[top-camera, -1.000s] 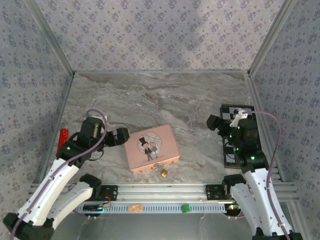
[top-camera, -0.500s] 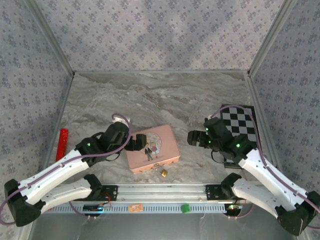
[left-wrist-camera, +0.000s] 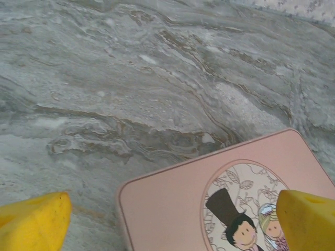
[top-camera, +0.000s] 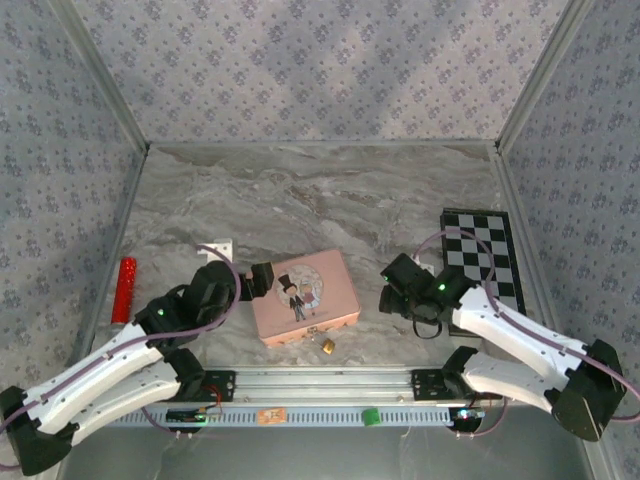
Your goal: Unlock a padlock with a key
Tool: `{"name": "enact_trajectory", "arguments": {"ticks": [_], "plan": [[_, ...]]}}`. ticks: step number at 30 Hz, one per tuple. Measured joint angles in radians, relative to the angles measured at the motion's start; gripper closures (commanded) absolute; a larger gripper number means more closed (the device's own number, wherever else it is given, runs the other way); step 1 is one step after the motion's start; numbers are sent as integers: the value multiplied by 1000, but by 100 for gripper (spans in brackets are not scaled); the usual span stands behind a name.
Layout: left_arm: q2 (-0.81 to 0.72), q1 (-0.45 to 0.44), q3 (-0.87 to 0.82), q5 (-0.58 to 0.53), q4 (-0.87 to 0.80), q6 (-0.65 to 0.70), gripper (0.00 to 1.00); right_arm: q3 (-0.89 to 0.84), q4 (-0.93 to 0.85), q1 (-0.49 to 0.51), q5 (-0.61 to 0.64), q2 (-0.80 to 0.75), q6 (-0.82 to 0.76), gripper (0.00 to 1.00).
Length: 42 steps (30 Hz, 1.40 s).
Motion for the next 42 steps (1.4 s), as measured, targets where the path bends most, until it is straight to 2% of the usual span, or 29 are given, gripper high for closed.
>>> {"name": "enact_trajectory", "arguments": {"ticks": [16, 25, 34, 42], "plan": [[-23, 100, -83, 23, 65, 0, 0, -114, 59, 34, -62, 87, 216, 44], [-23, 116, -109, 37, 83, 0, 0, -114, 106, 46, -87, 181, 230, 54], [-23, 130, -126, 59, 98, 0, 0, -114, 119, 52, -88, 205, 232, 64], [-25, 138, -127, 66, 107, -1, 0, -125, 125, 56, -87, 209, 245, 69]]}}
